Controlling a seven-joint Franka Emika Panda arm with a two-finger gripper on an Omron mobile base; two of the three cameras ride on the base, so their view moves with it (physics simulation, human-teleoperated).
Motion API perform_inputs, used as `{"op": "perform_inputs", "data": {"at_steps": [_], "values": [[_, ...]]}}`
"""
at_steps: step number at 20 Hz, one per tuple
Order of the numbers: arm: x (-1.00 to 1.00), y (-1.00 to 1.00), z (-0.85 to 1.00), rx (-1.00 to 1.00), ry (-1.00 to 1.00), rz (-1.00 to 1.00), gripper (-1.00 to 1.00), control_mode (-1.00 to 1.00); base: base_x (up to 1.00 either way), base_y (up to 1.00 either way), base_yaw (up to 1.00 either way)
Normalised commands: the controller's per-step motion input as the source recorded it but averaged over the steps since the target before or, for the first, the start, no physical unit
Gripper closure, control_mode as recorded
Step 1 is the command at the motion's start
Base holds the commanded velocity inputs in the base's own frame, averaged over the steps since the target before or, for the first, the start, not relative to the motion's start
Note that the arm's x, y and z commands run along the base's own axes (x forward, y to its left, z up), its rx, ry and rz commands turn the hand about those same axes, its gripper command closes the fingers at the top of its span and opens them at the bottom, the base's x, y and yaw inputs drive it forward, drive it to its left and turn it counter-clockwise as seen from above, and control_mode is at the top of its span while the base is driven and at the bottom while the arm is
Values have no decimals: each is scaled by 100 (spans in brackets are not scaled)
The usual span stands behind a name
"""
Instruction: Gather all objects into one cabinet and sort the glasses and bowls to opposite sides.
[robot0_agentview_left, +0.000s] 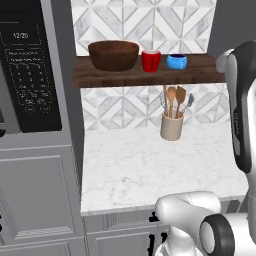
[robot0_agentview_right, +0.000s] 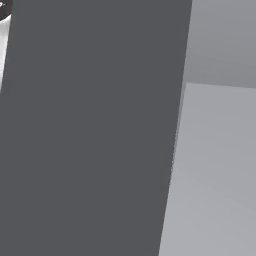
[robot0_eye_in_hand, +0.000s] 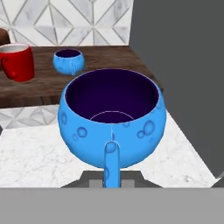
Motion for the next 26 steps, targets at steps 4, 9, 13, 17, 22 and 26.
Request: {"op": "perform_inputs", "data": {"at_steps": [4, 9, 13, 17, 22, 26], "values": [[49, -20, -33, 0, 0, 4, 100, -100, 0, 0, 0], [51, -18, -21, 0, 0, 2, 100, -100, 0, 0, 0], [59, -9, -15, 0, 0, 0, 100, -100, 0, 0, 0], [61, -8, -11, 0, 0, 0, 100, -100, 0, 0, 0], [63, -10, -10, 0, 0, 0, 100, -100, 0, 0, 0], [60, -14, -9, 0, 0, 0, 100, -100, 0, 0, 0]]}}
